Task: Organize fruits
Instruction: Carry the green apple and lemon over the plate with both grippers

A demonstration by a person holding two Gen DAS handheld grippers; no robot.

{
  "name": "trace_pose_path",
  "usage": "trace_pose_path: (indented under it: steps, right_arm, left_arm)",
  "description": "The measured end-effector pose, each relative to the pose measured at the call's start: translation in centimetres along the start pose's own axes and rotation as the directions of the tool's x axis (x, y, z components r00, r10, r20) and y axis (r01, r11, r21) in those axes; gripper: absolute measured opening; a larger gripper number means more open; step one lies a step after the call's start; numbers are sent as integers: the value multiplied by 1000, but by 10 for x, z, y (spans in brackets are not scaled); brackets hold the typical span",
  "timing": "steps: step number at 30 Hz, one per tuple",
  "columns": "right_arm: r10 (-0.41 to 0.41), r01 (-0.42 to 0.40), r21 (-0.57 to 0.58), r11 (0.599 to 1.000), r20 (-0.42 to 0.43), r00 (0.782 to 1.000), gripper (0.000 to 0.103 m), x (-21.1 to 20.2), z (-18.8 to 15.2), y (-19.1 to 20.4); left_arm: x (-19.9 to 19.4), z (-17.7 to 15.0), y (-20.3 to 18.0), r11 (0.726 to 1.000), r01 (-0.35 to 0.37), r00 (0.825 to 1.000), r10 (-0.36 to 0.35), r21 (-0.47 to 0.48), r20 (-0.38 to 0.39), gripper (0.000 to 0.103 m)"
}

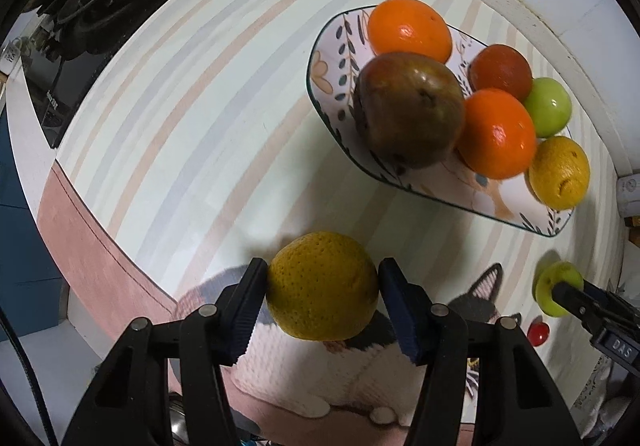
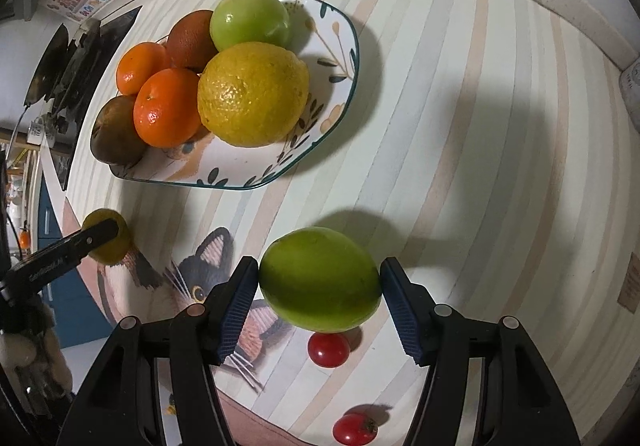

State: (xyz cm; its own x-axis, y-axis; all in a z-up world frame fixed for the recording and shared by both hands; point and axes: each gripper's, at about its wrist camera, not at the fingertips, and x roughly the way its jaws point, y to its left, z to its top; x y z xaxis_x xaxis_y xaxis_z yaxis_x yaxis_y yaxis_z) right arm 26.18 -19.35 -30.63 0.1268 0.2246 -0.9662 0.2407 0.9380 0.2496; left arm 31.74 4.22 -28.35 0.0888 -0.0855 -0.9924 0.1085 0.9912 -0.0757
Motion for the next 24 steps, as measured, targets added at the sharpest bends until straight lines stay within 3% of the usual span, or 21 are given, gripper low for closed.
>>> trace_pose_path:
  steps: [7, 13, 18, 24]
  right_arm:
    - [49, -49, 14, 999, 36, 998, 65, -14, -5, 4]
    - [125, -128, 20, 992, 111, 986, 65, -48, 9, 13]
    - [133, -143, 47, 989, 176, 975, 65, -75, 42, 7]
    - [85, -105, 93, 990, 201, 976, 65, -81, 92, -6]
  left_arm:
    - [-25, -10, 7, 1000, 30, 999, -30, 4, 35, 55]
    - [-72, 12, 10, 994, 106, 990, -106, 2, 89, 55]
    - [-96, 52, 10, 992, 128, 982, -129, 21, 138, 55]
    - [-84, 115, 4, 997, 72, 986, -76, 36, 145, 55]
